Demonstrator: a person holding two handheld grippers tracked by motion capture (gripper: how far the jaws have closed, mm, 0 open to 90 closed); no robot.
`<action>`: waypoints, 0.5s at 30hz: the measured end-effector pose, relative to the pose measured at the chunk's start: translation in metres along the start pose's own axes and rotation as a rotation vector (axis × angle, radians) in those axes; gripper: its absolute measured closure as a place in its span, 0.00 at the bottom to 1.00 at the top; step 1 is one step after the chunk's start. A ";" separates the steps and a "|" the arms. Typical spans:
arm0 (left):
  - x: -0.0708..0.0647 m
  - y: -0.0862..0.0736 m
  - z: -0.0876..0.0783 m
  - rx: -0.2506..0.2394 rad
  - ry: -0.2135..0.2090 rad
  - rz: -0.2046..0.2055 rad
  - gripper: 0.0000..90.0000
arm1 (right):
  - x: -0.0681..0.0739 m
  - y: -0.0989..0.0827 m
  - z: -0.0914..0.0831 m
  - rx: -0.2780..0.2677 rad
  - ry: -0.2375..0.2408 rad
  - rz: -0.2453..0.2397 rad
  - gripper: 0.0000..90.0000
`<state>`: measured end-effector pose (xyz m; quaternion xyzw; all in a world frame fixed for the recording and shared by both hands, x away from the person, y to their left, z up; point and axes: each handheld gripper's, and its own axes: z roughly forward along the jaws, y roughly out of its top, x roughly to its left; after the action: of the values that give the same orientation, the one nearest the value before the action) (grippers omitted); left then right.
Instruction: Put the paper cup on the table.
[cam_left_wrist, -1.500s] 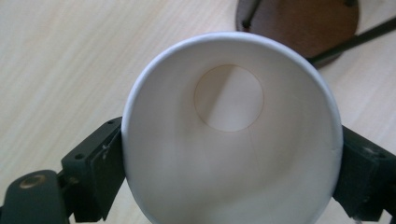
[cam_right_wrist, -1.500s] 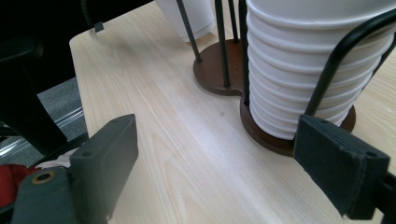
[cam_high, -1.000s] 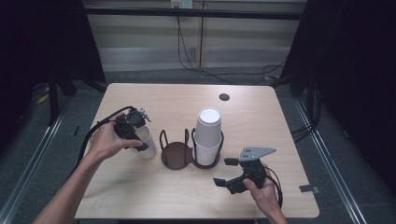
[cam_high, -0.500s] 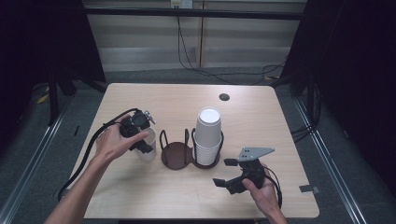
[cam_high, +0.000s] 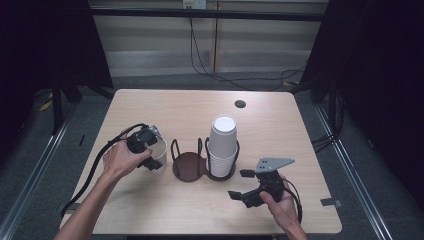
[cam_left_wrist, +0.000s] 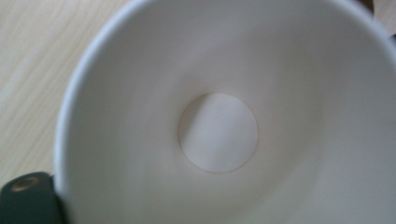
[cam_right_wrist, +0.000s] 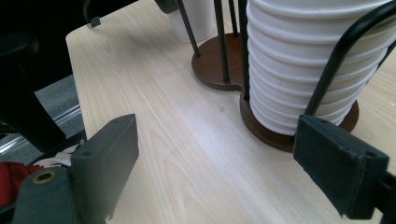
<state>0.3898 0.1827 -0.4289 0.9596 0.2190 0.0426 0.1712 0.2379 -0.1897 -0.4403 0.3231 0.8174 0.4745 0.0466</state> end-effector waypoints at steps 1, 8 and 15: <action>0.000 -0.002 0.001 -0.016 0.002 -0.012 0.07 | 0.000 0.000 0.001 0.002 0.001 0.001 0.16; 0.001 -0.013 0.001 -0.047 -0.012 -0.027 0.08 | 0.000 0.000 0.000 0.001 0.001 0.001 0.16; 0.003 -0.029 0.001 -0.078 -0.031 -0.043 0.11 | 0.001 0.000 -0.002 -0.012 -0.008 -0.004 0.16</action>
<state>0.3811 0.2088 -0.4396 0.9478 0.2350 0.0328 0.2129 0.2367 -0.1901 -0.4389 0.3231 0.8150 0.4782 0.0528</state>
